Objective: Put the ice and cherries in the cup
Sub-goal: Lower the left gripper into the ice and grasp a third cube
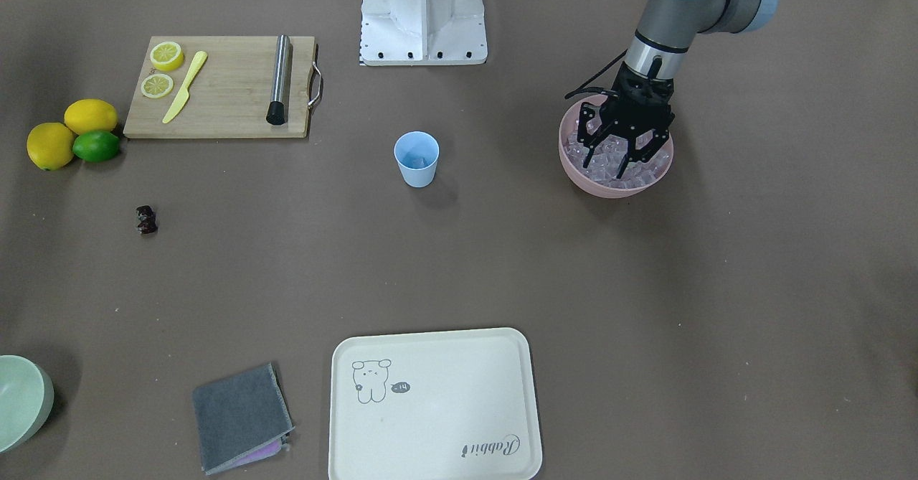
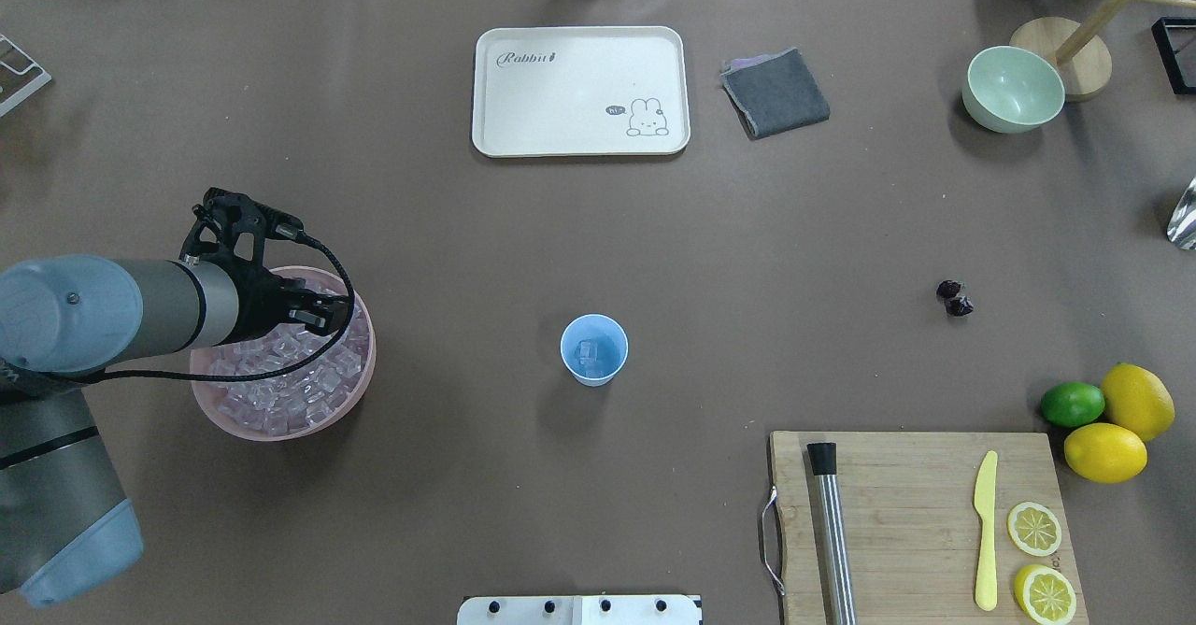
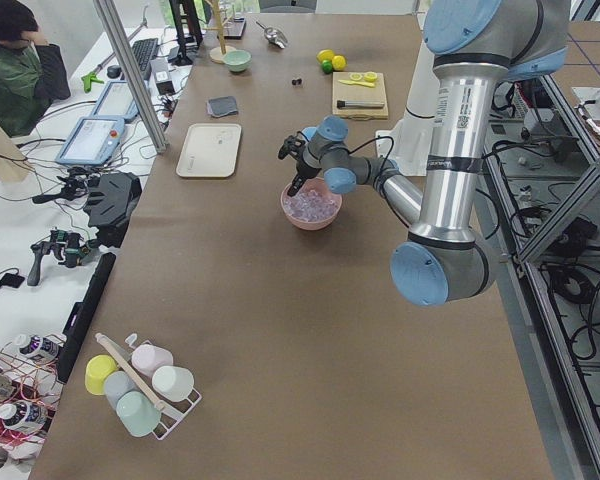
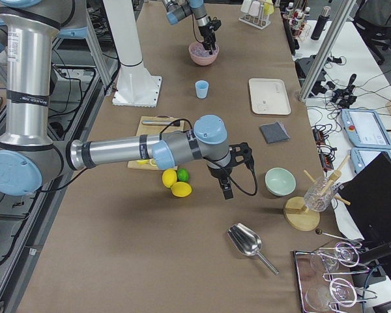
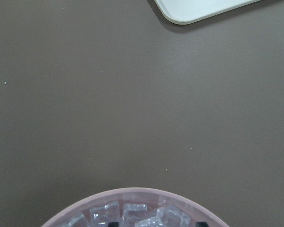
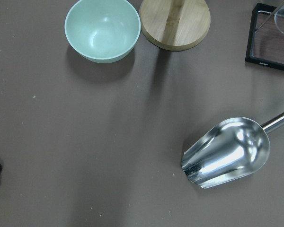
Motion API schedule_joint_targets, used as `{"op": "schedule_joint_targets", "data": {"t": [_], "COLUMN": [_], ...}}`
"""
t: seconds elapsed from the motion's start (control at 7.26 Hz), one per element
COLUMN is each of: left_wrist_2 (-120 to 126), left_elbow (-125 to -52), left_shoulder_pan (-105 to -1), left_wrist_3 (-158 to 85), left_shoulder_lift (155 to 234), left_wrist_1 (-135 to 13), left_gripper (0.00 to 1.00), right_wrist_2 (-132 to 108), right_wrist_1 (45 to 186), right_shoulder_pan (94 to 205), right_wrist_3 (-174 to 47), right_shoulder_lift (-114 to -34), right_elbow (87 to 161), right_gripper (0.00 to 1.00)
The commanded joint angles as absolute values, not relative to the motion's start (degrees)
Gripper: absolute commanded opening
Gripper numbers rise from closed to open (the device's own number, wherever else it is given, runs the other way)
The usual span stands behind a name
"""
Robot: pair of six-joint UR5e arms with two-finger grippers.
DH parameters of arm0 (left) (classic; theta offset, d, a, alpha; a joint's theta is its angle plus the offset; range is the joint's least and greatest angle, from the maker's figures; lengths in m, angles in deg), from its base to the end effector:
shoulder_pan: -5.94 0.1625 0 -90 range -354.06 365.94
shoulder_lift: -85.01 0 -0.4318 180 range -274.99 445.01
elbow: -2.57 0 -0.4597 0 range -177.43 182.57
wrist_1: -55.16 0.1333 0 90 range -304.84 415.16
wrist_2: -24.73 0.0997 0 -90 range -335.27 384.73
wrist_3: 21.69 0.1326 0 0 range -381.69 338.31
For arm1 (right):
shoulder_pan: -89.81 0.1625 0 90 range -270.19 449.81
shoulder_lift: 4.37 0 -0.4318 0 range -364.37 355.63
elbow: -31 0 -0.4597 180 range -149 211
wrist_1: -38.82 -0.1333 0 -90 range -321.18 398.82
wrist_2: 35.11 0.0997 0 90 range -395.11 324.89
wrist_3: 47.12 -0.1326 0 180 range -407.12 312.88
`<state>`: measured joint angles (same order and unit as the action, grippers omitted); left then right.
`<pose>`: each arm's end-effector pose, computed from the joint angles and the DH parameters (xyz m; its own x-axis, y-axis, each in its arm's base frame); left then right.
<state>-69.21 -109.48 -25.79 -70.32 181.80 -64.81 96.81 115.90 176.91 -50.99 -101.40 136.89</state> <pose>0.4608 -0.4309 0.3527 0.6443 0.3768 -0.6655 0.0651 0.8400 0.5387 0.0178 -0.5321 0.5749 0.7321 -0.2220 0.6440 -0.0024 0.9446 0.3283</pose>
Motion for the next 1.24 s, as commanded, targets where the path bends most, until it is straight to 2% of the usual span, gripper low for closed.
{"op": "schedule_joint_targets", "data": {"t": [0.0, 0.96, 1.1], "left_wrist_2": [-69.3, -69.4, -69.3], "left_elbow": [-108.1, -108.3, -108.3], "left_shoulder_pan": [-25.7, -25.4, -25.4], "left_wrist_3": [-70.2, -70.4, -70.7], "left_shoulder_lift": [182.2, 181.8, 181.8], "left_wrist_1": [-65.5, -65.5, -65.5], "left_gripper": [0.57, 0.55, 0.51], "right_wrist_2": [96.8, 96.8, 96.8], "right_wrist_1": [115.9, 115.9, 116.0], "right_shoulder_pan": [176.9, 176.9, 176.9], "right_wrist_3": [-50.9, -50.9, -50.9], "right_shoulder_lift": [-101.4, -101.4, -101.4], "right_elbow": [136.8, 136.8, 136.8], "right_gripper": [1.0, 1.0, 1.0]}}
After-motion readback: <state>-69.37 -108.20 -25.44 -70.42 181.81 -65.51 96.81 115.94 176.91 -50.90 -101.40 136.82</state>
